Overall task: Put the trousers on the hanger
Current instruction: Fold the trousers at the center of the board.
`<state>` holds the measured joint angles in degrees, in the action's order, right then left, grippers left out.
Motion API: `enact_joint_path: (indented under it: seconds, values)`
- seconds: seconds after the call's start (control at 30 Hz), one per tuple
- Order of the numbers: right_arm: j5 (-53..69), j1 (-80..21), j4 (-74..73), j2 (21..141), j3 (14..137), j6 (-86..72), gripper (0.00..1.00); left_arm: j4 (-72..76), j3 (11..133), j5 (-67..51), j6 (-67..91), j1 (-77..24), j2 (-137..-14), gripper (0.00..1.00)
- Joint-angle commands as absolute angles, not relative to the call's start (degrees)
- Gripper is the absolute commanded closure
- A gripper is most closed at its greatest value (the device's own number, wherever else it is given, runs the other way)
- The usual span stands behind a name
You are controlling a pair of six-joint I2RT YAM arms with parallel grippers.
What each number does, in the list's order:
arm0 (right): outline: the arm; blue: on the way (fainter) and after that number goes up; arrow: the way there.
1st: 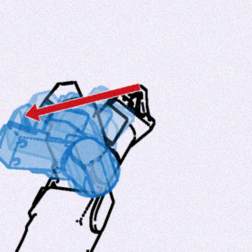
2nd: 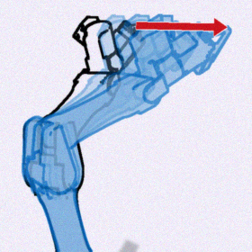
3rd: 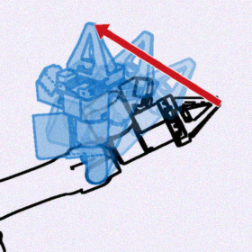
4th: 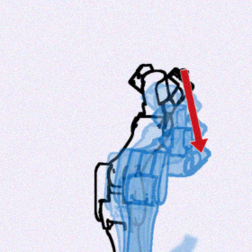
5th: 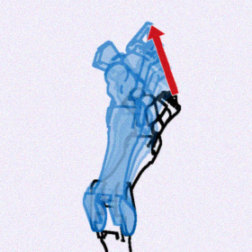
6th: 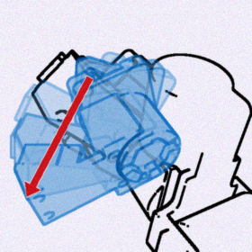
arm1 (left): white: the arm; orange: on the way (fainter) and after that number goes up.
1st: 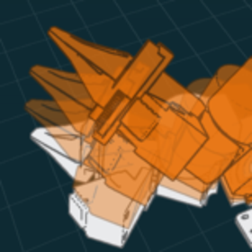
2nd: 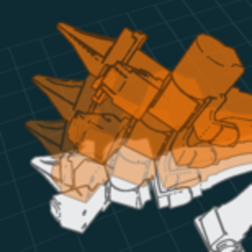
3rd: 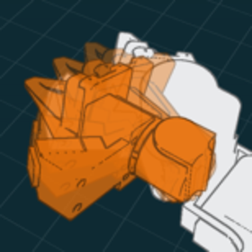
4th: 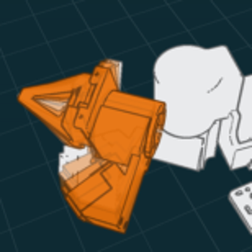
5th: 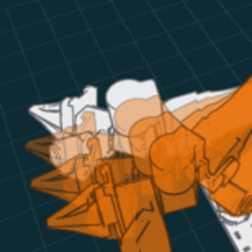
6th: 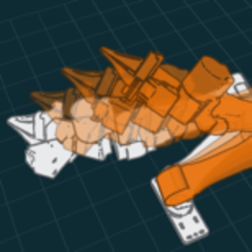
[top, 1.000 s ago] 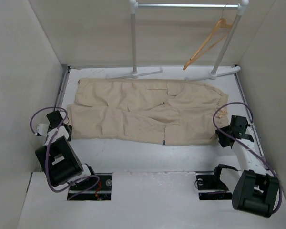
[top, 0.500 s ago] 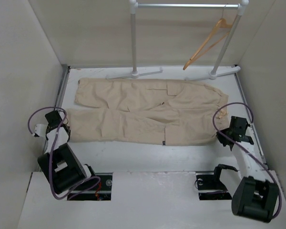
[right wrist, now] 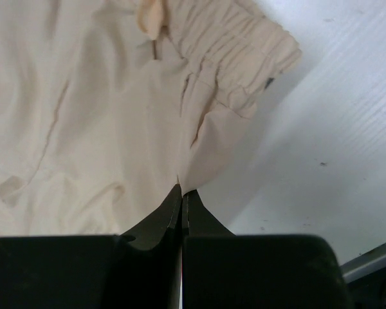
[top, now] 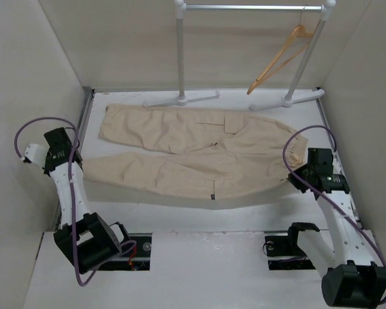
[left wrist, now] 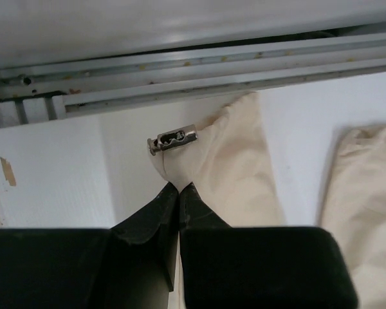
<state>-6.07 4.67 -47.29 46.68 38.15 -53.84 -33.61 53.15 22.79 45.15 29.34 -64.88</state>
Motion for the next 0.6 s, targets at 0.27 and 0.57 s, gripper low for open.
enact_joint_path:
  seconds: [0.27,0.57]
  values:
    - [-11.1,7.5,-37.4,56.8,49.3,-50.6,0.99,-32.6,86.4,31.4,37.4,16.9,-91.5,0.99]
    - [-11.2,9.0,-34.2,79.6,73.1,-49.0,0.99,-32.5,110.2,28.7,37.5,13.0,-111.2,0.99]
